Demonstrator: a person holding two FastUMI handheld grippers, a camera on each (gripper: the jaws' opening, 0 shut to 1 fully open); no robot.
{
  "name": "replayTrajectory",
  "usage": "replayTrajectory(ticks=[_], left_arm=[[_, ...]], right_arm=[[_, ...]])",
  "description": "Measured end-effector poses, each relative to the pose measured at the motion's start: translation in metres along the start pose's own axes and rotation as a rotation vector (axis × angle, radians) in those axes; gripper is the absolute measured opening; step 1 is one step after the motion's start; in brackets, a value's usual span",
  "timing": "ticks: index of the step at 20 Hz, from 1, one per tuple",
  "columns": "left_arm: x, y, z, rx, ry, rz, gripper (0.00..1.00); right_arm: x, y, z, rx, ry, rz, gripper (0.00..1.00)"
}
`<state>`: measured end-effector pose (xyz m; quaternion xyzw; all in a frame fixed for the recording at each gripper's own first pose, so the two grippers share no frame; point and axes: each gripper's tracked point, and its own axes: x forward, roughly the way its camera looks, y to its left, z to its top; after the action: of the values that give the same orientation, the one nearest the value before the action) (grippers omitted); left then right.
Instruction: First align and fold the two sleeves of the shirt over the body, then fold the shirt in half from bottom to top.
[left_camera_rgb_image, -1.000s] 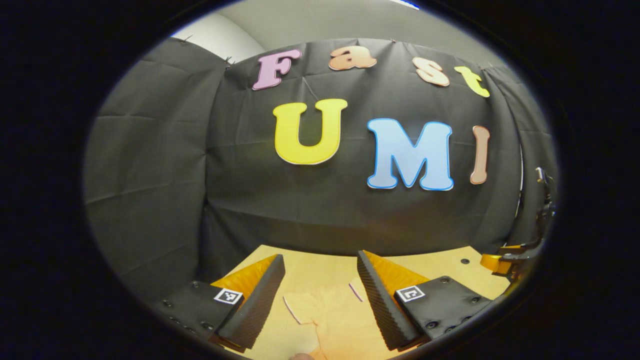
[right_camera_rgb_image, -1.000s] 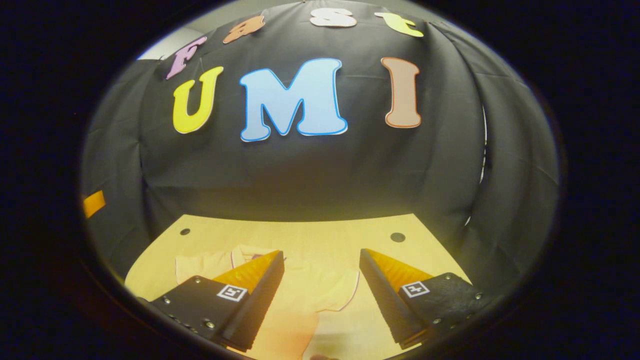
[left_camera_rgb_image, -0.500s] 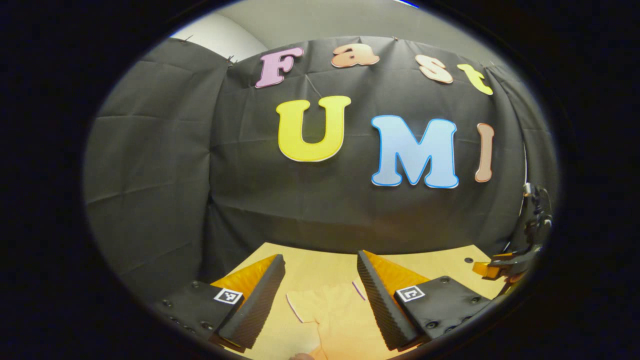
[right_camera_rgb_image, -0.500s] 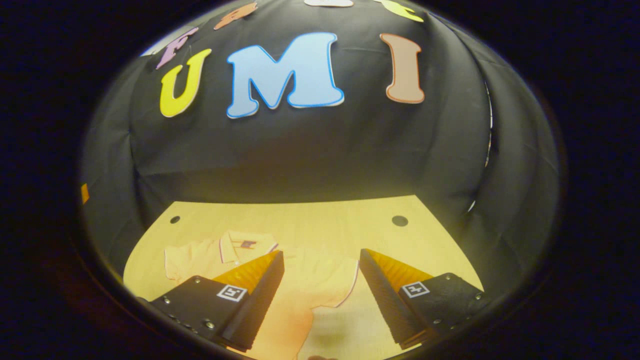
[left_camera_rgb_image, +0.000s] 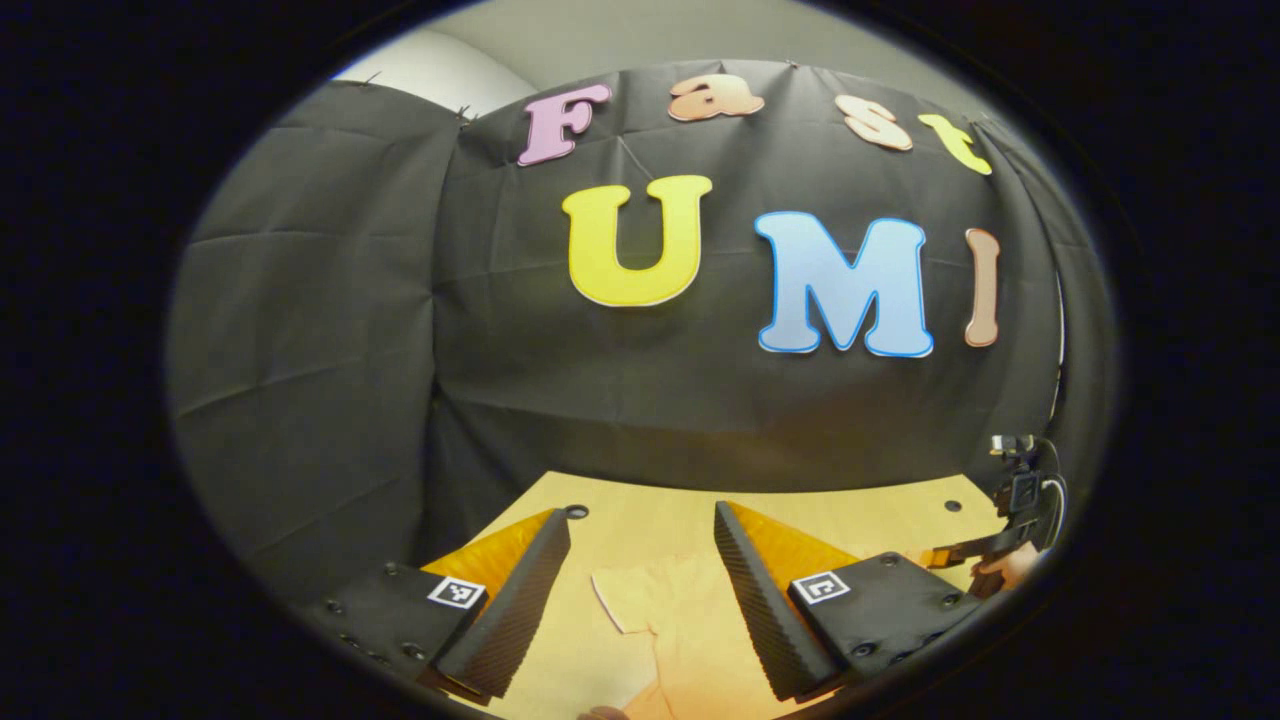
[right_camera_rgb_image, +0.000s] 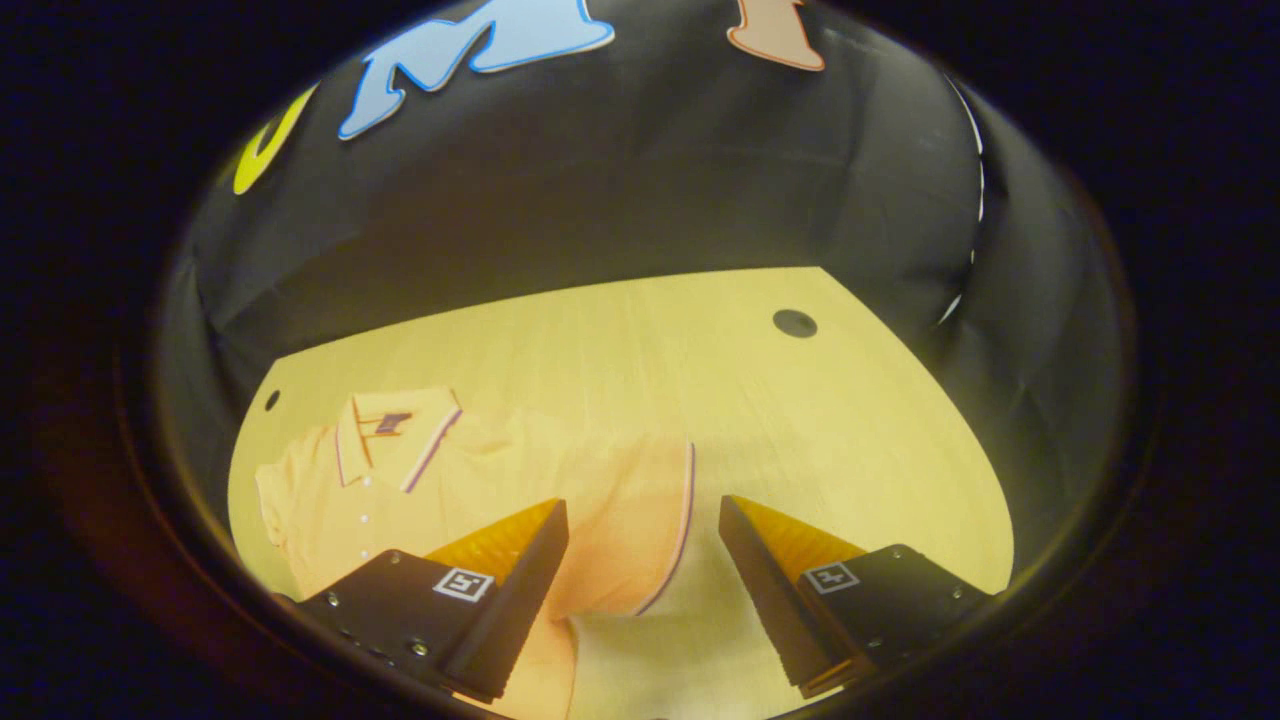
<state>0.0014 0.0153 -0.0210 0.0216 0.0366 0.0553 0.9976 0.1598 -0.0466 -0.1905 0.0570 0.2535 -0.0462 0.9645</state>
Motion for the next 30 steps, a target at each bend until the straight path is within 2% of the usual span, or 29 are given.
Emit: replayTrajectory(ticks=[6,10,11,12,13,14,15,16,17,18,21,24,29,30], left_arm=[[0.001,0.009,-0.007,0.014,0.030,0.038,0.96],[0.004,0.010,-0.010,0.014,0.041,0.049,0.95],[0.003,0.009,-0.010,0.015,0.043,0.050,0.96],[0.004,0.007,-0.010,0.014,0.044,0.050,0.94],[0.005,0.006,-0.010,0.013,0.045,0.048,0.94],[0.007,0.005,-0.011,0.013,0.046,0.048,0.95],[0.007,0.005,-0.012,0.013,0.047,0.047,0.95],[0.006,0.004,-0.012,0.013,0.048,0.046,0.95],[0.006,0.004,-0.012,0.013,0.047,0.044,0.94],[0.007,0.004,-0.012,0.014,0.047,0.045,0.96],[0.006,0.008,-0.013,0.008,0.049,0.052,0.94],[0.006,0.015,-0.017,-0.005,0.056,0.061,0.94],[0.004,0.027,-0.024,-0.024,0.065,0.084,0.95],[0.002,0.031,-0.025,-0.026,0.066,0.091,0.94]], right_arm=[[0.028,-0.014,-0.020,0.041,0.088,-0.042,0.96],[0.039,-0.002,-0.033,0.008,0.111,-0.021,0.87],[0.035,0.001,-0.033,-0.005,0.103,-0.018,0.78],[0.037,0.005,-0.035,-0.007,0.111,0.010,0.63],[0.033,0.006,-0.033,-0.001,0.108,0.012,0.53],[0.034,0.010,-0.035,0.011,0.121,0.030,0.31],[0.033,0.011,-0.033,0.027,0.120,0.027,0.19],[0.034,0.013,-0.034,0.030,0.129,0.038,0.11],[0.036,0.013,-0.033,0.036,0.121,0.040,0.11],[0.034,0.013,-0.033,0.036,0.127,0.037,0.01],[0.024,0.016,-0.025,0.025,0.096,0.033,0.01],[0.008,0.039,-0.006,-0.031,0.029,0.072,0.00],[-0.015,0.116,0.016,-0.135,-0.036,0.215,0.01],[-0.018,0.133,0.014,-0.158,-0.036,0.242,0.04]])
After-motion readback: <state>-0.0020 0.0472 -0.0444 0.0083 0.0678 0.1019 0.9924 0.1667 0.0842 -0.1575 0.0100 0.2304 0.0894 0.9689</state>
